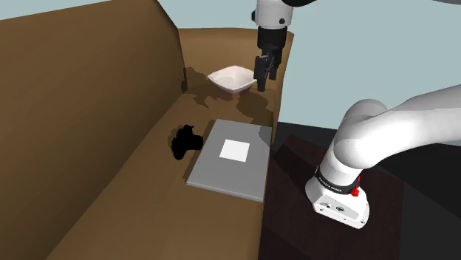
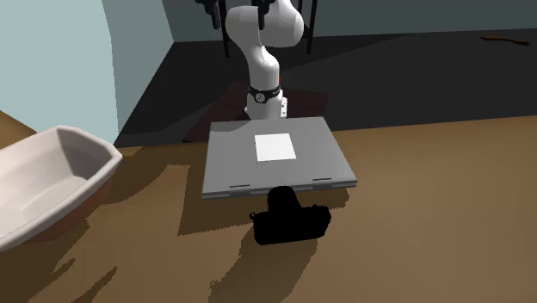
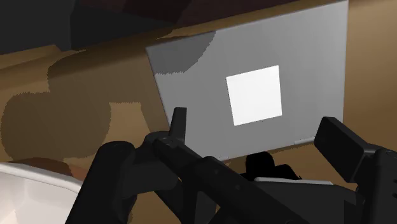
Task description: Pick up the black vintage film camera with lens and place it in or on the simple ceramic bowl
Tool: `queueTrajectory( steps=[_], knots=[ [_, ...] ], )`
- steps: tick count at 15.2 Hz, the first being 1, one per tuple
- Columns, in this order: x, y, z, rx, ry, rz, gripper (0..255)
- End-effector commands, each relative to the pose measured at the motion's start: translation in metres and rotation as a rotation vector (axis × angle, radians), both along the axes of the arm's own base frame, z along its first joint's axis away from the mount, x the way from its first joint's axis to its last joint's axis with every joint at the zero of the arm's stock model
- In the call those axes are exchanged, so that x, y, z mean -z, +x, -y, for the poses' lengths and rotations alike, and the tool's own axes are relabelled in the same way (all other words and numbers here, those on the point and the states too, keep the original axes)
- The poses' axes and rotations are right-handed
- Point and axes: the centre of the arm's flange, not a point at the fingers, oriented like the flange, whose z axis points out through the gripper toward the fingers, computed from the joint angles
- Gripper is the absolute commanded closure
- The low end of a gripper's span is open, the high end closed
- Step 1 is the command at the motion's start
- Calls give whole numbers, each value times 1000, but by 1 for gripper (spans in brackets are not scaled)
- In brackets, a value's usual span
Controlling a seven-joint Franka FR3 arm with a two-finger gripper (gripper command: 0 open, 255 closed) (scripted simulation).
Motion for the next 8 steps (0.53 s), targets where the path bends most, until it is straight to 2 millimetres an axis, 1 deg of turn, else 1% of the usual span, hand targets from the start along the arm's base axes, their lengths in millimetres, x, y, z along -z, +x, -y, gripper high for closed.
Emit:
queueTrajectory(
  steps=[1,8],
  knots=[
    [0,0,0,0,0,0,0],
    [56,57,-47,-12,-18,9,0]
  ],
)
